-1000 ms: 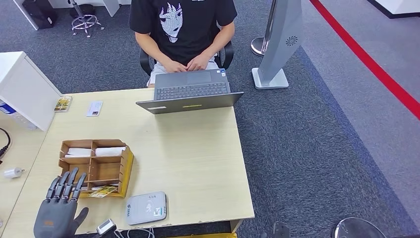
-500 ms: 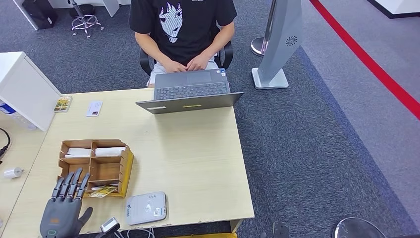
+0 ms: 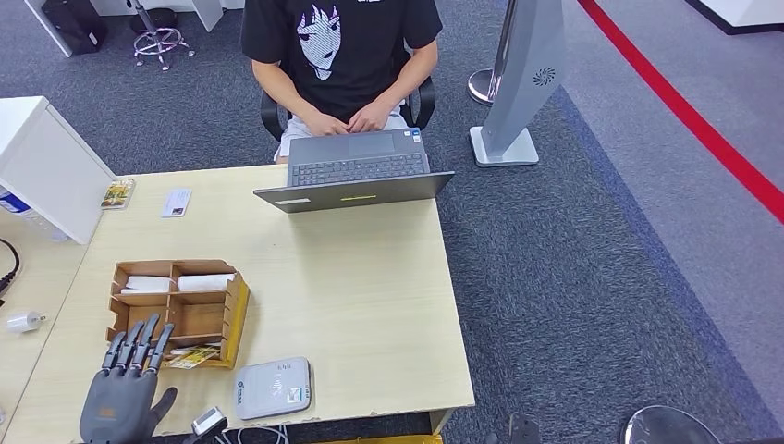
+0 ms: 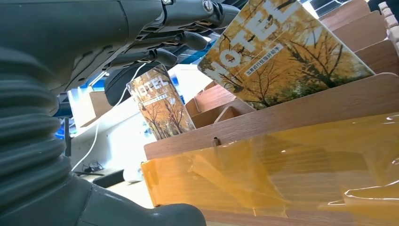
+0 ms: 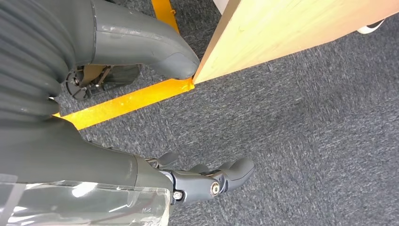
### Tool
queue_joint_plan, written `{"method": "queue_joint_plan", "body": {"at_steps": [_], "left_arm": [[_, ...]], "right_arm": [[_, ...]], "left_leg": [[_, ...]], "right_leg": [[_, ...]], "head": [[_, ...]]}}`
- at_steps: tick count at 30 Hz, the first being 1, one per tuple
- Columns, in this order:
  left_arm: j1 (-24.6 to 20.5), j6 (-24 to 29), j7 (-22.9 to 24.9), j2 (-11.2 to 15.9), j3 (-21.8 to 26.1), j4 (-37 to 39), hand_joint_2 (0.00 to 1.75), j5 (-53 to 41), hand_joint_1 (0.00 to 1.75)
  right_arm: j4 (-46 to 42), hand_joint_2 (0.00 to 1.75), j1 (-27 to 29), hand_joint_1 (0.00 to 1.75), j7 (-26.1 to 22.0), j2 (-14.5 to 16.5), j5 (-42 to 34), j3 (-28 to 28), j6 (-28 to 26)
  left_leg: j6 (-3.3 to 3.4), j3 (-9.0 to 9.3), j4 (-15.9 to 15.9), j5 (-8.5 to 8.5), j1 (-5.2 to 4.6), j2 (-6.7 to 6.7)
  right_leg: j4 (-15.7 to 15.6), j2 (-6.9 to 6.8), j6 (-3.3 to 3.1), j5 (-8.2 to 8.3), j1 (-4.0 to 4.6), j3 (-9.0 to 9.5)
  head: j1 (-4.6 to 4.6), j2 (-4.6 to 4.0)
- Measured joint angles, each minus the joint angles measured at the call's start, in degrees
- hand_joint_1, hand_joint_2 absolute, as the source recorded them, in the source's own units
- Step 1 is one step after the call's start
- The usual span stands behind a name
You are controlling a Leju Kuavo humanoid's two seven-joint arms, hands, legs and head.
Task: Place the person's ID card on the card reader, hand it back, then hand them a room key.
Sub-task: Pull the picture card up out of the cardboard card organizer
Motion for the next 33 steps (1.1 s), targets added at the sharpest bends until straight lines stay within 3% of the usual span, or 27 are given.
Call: {"method": "queue_joint_plan", "body": {"at_steps": [33], "left_arm": [[0.0, -0.5, 0.3, -0.5, -0.2, -4.5, 1.75, -0.8, 0.0]], "right_arm": [[0.0, 1.75, 0.0, 0.0, 0.0, 0.0, -0.3, 0.0, 0.1]], "left_leg": [[0.0, 0.01, 0.0, 0.0, 0.0, 0.0]], "right_leg": [[0.0, 0.0, 0.0, 0.0, 0.0, 0.0]], "head": [[0.0, 0.0]]}}
